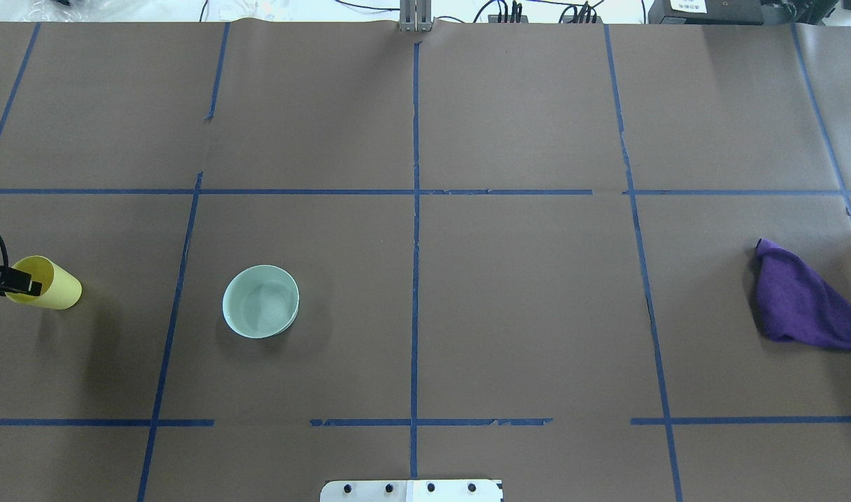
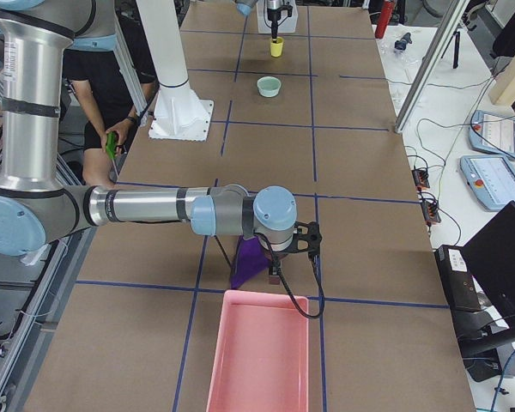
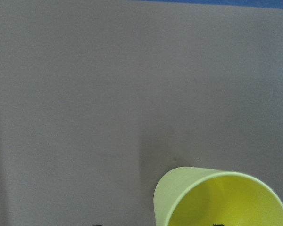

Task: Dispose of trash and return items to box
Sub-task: 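Grasp the yellow cup with the left gripper and lift it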

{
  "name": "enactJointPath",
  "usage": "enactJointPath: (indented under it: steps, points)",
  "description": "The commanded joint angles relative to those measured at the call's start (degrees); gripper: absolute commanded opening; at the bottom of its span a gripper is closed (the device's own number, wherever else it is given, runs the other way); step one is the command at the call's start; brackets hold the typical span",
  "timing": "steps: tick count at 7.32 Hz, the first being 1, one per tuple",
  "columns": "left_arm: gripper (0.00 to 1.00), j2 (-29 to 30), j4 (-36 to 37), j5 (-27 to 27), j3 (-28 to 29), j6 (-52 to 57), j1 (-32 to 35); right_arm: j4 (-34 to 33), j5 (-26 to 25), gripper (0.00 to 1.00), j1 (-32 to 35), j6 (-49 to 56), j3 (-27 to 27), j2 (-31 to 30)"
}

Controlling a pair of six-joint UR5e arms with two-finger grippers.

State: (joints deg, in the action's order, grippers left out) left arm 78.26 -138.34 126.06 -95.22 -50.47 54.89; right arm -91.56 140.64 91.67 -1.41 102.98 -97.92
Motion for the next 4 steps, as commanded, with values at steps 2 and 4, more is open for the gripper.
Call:
enactJointPath:
  steps: [2,4]
  points:
    - [0.00,0.1,0.4,0.2,-1.6,-0.2,0.3,0.1,0.9,1.00,0.0,0.1,0.6,0.7]
    - [0.00,0.1,7.0,0.7,-6.5,0.8,0.9,0.2,1.7,1.00,-0.4,-0.3,0.6,0.5]
